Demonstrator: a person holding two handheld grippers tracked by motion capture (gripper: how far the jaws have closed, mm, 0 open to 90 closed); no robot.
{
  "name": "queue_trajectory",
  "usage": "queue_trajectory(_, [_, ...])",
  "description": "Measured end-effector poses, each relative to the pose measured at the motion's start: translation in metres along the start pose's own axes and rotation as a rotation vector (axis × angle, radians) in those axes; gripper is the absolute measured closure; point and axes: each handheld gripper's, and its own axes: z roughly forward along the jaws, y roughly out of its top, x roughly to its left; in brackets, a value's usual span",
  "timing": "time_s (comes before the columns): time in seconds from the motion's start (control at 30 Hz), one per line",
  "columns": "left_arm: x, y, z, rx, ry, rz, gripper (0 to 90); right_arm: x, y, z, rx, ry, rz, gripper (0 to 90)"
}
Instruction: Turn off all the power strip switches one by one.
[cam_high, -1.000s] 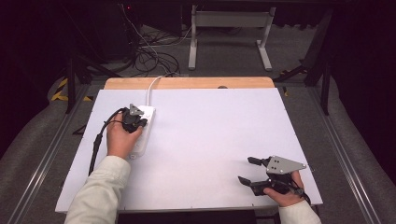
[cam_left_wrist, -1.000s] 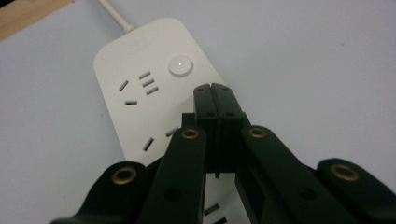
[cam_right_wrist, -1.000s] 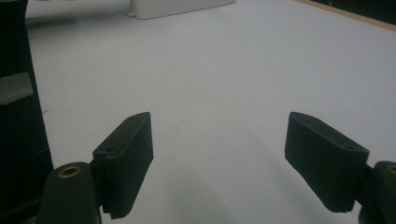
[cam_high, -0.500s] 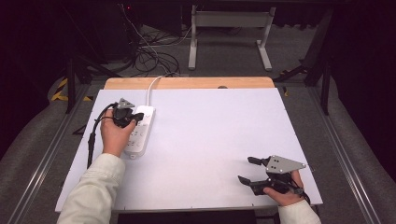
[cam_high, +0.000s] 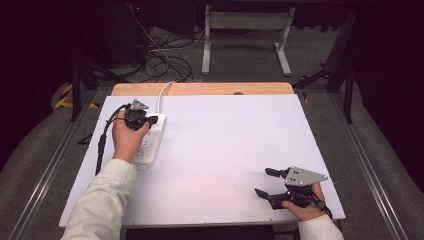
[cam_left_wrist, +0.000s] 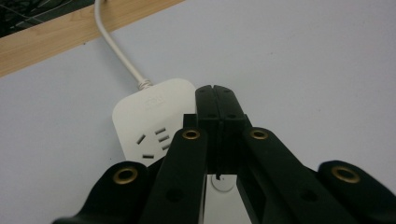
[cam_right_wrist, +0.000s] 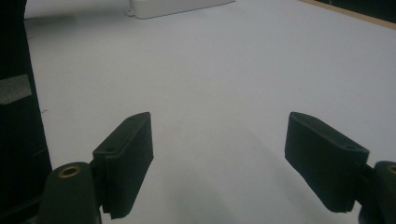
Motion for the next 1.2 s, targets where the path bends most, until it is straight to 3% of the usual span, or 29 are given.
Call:
queue_trajectory(0.17, [0.003, 0.000, 0.011, 0.003, -0.001, -0.035, 90.0, 0.000, 0.000, -0.001, 0.000, 0.001, -0.001, 24.3])
queue_trajectory(0.47, [0.005, -0.005, 0.026, 0.051, 0.031, -0.022, 90.0, 0.000, 0.000, 0.000, 0.001, 0.004, 0.000, 24.3])
queue_trajectory(1.2, [0.007, -0.007, 0.029, 0.066, 0.026, -0.034, 90.0, 0.000, 0.000, 0.000, 0.000, 0.007, -0.002, 24.2])
